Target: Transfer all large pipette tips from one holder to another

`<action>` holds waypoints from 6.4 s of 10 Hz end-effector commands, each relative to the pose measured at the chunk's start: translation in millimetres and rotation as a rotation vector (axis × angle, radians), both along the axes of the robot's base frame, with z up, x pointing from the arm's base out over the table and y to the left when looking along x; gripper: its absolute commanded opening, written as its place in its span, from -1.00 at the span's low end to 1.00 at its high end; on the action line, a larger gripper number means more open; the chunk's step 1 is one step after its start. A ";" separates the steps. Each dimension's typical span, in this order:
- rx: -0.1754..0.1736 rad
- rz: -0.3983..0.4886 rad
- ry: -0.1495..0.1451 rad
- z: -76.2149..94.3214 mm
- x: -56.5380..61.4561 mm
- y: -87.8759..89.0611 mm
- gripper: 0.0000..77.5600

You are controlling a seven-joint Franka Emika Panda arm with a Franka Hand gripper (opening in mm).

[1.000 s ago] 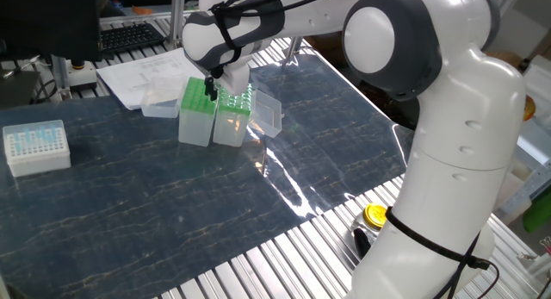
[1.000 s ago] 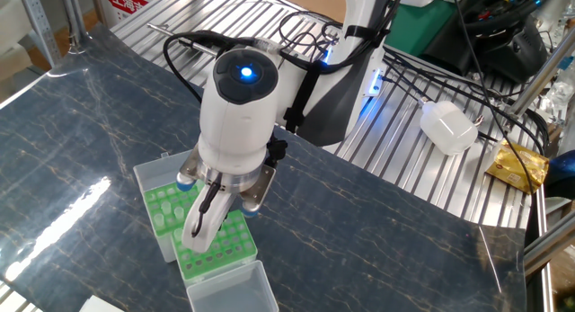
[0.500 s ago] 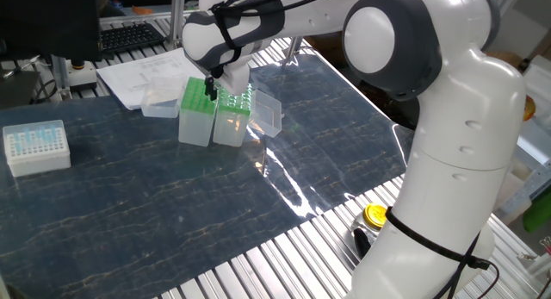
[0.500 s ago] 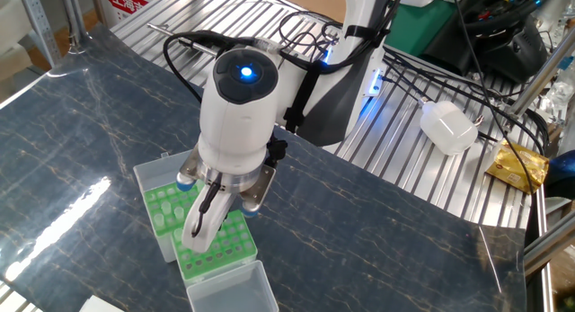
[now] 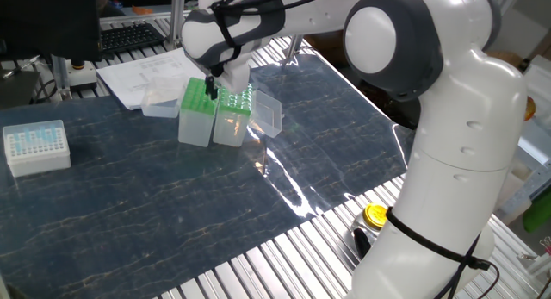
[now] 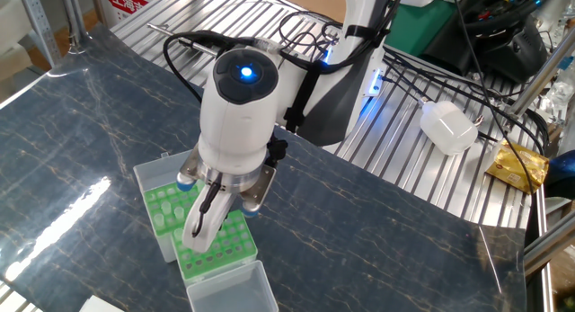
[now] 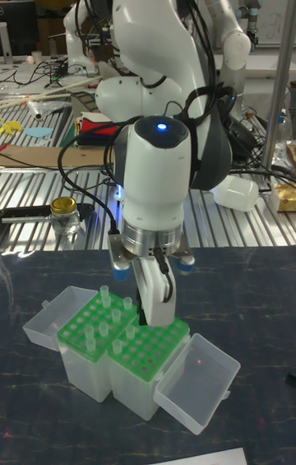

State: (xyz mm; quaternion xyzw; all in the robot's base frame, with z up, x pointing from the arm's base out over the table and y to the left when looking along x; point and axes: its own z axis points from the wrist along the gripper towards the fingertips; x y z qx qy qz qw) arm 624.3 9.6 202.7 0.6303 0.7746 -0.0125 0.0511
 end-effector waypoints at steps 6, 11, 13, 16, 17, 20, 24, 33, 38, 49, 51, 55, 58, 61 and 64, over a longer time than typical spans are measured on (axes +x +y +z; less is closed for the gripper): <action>-0.009 0.011 0.025 76.7 -7.6 -0.9 -0.97; -0.014 0.001 0.024 100.8 -1.5 8.3 -0.97; -0.009 0.004 0.025 108.5 0.3 9.4 -0.97; 0.004 0.010 0.028 126.6 1.4 12.0 -0.97; 0.007 0.022 0.029 131.3 0.2 10.3 -0.97; 0.016 0.068 0.032 143.2 -3.5 5.6 -0.97; 0.044 0.107 0.034 157.5 -7.3 -1.0 -0.97; -0.010 0.553 0.053 175.4 -15.8 -11.7 -0.97; -0.047 0.729 0.071 175.8 -13.7 -16.9 -0.97; -0.078 0.904 0.076 177.3 -9.6 -43.1 -0.97; -0.080 0.925 0.073 174.0 -10.9 -47.3 -0.97; -0.087 0.979 0.059 162.1 -19.0 -61.1 -0.97; -0.089 0.997 0.045 153.6 -22.9 -67.0 -0.97; -0.081 1.015 0.041 148.1 -26.0 -71.2 -0.97; -0.072 1.008 0.041 142.7 -35.2 -69.1 -0.97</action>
